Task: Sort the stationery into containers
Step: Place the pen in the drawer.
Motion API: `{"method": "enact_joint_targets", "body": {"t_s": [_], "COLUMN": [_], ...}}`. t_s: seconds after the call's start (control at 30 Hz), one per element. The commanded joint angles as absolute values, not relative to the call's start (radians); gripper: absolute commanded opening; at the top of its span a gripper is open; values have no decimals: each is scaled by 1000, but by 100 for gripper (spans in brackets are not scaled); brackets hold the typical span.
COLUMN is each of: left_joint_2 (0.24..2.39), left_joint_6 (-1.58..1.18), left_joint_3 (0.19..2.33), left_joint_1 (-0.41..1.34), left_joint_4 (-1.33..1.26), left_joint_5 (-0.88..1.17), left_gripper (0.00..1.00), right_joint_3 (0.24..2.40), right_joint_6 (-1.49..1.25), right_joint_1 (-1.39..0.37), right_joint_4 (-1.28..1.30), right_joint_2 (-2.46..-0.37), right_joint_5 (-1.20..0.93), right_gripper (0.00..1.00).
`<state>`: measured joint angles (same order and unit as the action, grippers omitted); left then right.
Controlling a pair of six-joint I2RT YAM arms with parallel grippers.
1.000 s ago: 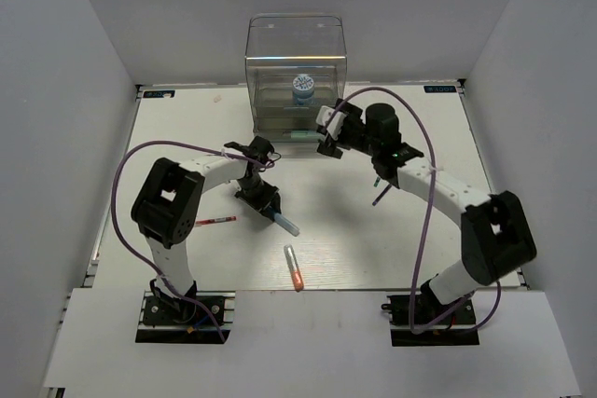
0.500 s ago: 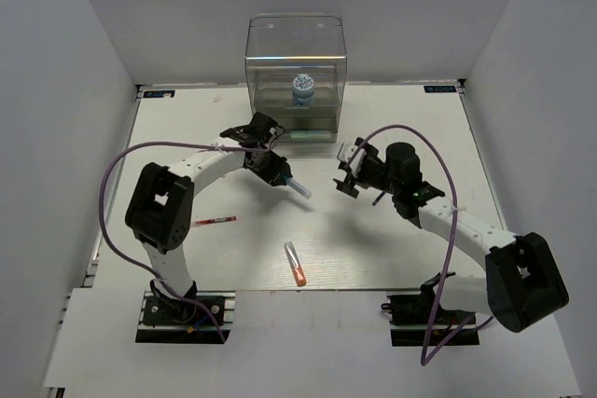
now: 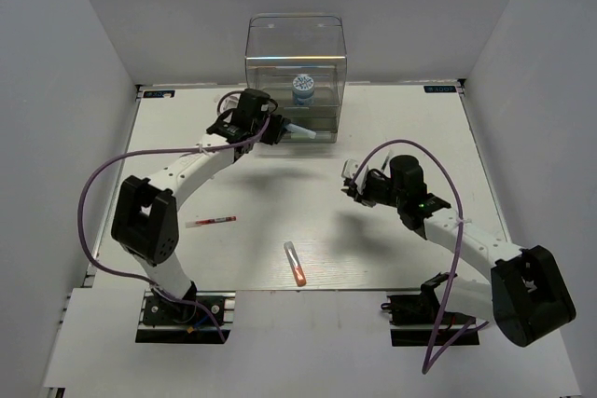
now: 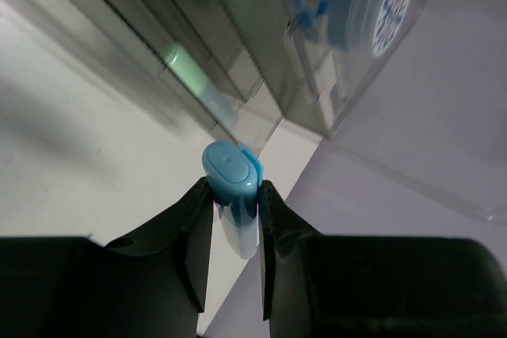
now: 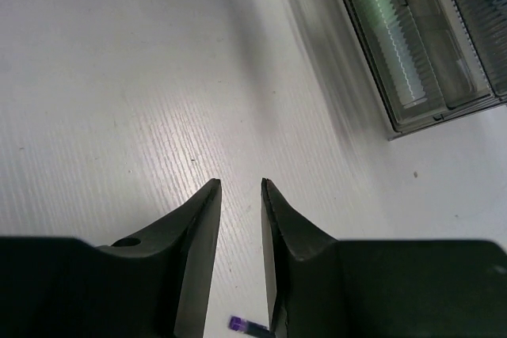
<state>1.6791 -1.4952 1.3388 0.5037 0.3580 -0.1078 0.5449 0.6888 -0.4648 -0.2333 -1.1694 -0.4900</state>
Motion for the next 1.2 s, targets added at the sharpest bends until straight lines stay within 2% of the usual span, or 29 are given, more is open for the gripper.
{"method": "enact_joint_targets", "body": {"t_s": [0.0,0.4,0.6,0.63,0.7,0.73,0.77,0.83,0.87,0.97,1.13,1.17], "left_joint_2": [1726,1896,1905,1916,1916,1916,1916,1916,1907,1882,1803,1789], "left_joint_6": [-1580,-1778,-1812,-1812,-1812,-1812,-1812,-1812,-1812,-1799,-1773,-1763], "left_joint_3": [1402,1494,1485,1485,1485,1485,1485,1485,1485,1467,1433,1433], "left_joint_1": [499,499,499,499,499,499,499,499,499,499,499,509], "left_joint_4": [327,281,271,285,301,310,310,321,331,322,311,311], "left_joint_5": [-216,-296,-305,-305,-305,-305,-305,-295,-295,-295,-295,-295], "left_gripper": [0,0,0,0,2,9,32,57,63,76,81,81], "right_joint_3": [535,489,480,479,482,485,488,506,515,558,612,620], "right_joint_6": [693,658,655,652,652,658,673,710,736,810,952,1054], "right_joint_1": [-460,-466,-466,-468,-465,-465,-465,-465,-465,-469,-479,-483], "right_joint_4": [-221,-166,-147,-147,-146,-138,-121,-71,-58,68,167,225], "right_joint_2": [-1137,-1085,-1068,-1069,-1065,-1062,-1063,-1068,-1074,-1119,-1178,-1186], "right_joint_5": [-520,-566,-571,-574,-583,-597,-618,-685,-707,-808,-925,-940], "right_gripper": [33,30,30,31,42,47,56,68,70,75,77,77]}}
